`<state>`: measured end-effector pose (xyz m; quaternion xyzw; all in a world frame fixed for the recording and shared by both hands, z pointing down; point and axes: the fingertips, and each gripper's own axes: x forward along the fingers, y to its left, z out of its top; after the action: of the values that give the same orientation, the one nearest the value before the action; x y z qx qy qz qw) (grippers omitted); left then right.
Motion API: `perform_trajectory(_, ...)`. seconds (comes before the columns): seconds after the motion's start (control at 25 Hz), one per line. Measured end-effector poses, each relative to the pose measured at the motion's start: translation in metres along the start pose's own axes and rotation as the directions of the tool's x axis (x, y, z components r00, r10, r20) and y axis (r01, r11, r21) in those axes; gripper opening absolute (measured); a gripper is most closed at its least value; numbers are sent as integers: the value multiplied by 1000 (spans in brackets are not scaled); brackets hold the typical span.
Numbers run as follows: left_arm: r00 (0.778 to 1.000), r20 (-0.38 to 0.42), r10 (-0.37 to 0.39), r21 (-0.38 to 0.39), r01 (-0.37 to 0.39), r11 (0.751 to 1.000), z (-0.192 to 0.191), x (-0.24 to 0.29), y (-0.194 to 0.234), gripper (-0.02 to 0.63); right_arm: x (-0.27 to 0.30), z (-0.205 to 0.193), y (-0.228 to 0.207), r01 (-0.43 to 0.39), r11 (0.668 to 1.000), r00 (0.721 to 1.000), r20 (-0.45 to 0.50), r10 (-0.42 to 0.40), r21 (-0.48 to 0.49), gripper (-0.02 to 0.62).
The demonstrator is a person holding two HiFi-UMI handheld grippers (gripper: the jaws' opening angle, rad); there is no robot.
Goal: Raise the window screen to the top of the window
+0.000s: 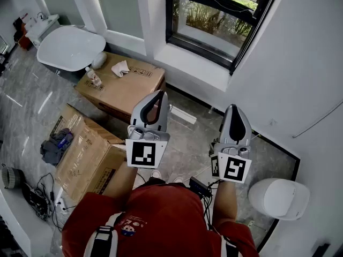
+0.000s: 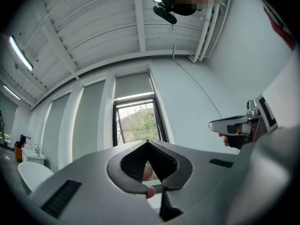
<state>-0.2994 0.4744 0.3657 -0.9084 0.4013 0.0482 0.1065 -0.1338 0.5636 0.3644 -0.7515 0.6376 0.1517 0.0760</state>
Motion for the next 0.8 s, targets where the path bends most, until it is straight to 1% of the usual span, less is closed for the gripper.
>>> perform_trajectory(0.12, 1000, 31, 5, 15, -6, 1000, 6, 6, -10, 5, 1, 2, -10, -5, 1000, 1000, 13, 5, -19, 9)
perform_trajectory(0.24, 1000, 20, -3, 23, 2, 1000, 1, 6, -29, 5, -13, -2, -22, 9, 999, 1000, 3, -9, -35, 9)
perform_trajectory(0.52, 1000, -25, 9, 8, -9, 1000, -12, -2, -54, 5, -37, -12, -49, 29, 999, 1000, 5, -29, 24, 9)
perform_trajectory(0.8, 999, -36, 18, -10, -18, 1000, -17, -2, -65, 5, -43, -20, -63, 34, 998, 999, 1, -34, 49, 9)
